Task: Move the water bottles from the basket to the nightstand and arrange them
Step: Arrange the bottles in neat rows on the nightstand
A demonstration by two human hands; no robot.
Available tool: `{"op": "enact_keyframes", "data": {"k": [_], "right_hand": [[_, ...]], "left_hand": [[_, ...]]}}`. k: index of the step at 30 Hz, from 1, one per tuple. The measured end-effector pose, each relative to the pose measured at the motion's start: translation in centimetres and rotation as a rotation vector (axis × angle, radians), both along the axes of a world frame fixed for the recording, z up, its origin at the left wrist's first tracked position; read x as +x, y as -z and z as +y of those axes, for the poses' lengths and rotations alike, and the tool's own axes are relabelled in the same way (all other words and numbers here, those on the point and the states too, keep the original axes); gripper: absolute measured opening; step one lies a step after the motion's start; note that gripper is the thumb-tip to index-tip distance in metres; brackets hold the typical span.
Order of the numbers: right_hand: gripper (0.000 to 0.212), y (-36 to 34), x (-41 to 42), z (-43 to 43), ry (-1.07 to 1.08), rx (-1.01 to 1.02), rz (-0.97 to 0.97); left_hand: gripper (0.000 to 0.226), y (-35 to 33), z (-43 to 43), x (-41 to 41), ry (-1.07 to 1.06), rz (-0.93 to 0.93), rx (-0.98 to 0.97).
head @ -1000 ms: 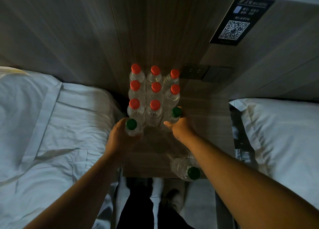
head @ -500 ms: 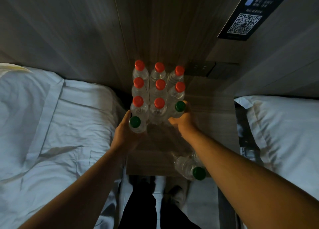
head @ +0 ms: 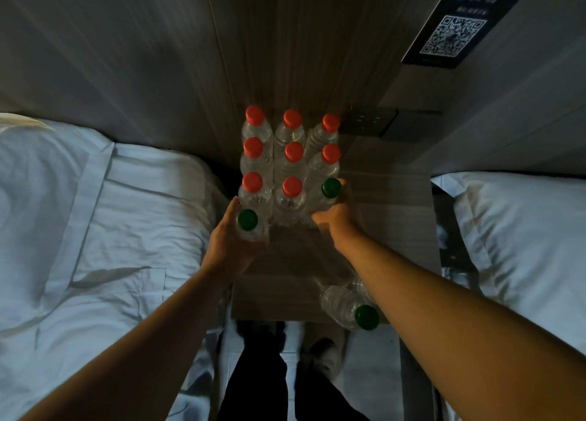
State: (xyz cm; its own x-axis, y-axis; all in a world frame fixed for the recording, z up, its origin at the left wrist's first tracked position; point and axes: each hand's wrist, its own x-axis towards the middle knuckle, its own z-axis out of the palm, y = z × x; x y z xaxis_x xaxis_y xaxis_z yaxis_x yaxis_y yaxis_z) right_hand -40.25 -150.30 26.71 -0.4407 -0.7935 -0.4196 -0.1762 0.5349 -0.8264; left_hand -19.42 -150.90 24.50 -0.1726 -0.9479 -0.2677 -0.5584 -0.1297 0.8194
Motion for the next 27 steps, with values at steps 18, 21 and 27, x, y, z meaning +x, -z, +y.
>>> {"op": "enact_keyframes", "data": {"k": [18, 21, 27], "right_hand": [[0.010, -0.5, 0.0, 2.9, -0.393, 0.206, 0.351], [0.044, -0.9, 1.5, 3.8, -0.385, 0.113, 0.192], [0.048, -0.7, 3.9, 3.5, -0.350, 0.052, 0.132]], "left_hand": [[0.082, -0.3, 0.5, 0.1, -0.025, 0.001, 0.036], [0.081, -0.4, 0.5, 0.2, -0.003, 0.027, 0.028], [0.080, -0.5, 0.3, 0.3, 0.037, 0.068, 0.033]]}}
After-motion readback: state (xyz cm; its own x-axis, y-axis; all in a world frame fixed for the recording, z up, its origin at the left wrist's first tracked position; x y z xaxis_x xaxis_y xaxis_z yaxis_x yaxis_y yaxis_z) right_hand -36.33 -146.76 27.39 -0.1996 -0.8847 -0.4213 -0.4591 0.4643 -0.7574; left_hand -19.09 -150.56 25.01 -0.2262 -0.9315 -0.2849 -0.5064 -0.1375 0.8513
